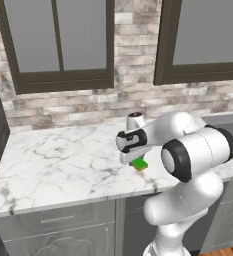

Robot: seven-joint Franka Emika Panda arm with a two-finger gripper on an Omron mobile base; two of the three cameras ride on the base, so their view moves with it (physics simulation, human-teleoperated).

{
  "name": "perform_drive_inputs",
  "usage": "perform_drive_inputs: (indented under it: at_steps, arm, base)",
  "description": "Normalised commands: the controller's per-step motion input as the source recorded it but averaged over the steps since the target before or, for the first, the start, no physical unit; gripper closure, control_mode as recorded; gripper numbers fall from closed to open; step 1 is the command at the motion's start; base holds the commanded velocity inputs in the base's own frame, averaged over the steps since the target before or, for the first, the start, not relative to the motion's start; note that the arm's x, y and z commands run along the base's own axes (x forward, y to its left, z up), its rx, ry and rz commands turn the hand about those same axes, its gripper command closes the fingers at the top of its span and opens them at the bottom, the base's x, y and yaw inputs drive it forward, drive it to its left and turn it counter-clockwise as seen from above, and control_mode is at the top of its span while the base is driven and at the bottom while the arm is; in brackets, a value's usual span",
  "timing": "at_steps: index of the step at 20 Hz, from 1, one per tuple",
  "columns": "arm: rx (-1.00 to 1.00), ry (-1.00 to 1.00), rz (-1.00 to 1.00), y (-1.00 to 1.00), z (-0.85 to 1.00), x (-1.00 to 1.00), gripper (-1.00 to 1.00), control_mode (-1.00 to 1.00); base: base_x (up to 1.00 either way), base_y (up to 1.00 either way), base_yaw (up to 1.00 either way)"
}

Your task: Pick up the sponge from the counter and clean the cutting board by briefly scrubbing or pressing down on the cutting board. Once finished, release the sponge.

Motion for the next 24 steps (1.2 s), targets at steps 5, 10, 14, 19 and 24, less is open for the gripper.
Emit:
perform_drive_inputs:
  at_steps: [5,10,14,19,24]
  arm:
    - [-0.01,0.01,-0.02,-0.73,0.13,0.02,1.00,-1.00]
    - [-0.01,0.01,-0.04,-0.96,0.05,0.14,1.00,-1.00]
    - [0.00,0.00,-0.05,-1.00,0.09,0.19,1.00,-1.00]
    - [0.00,0.00,-0.03,-1.00,0.16,0.27,1.00,-1.00]
    - [0.00,0.03,-0.06,-0.64,0.03,0.48,1.00,-1.00]
  base:
    - [0.00,0.00,0.00]
    - [0.00,0.00,0.00]
    - [0.00,0.00,0.00]
    - [0.00,0.00,0.00]
    - [0.00,0.00,0.00]
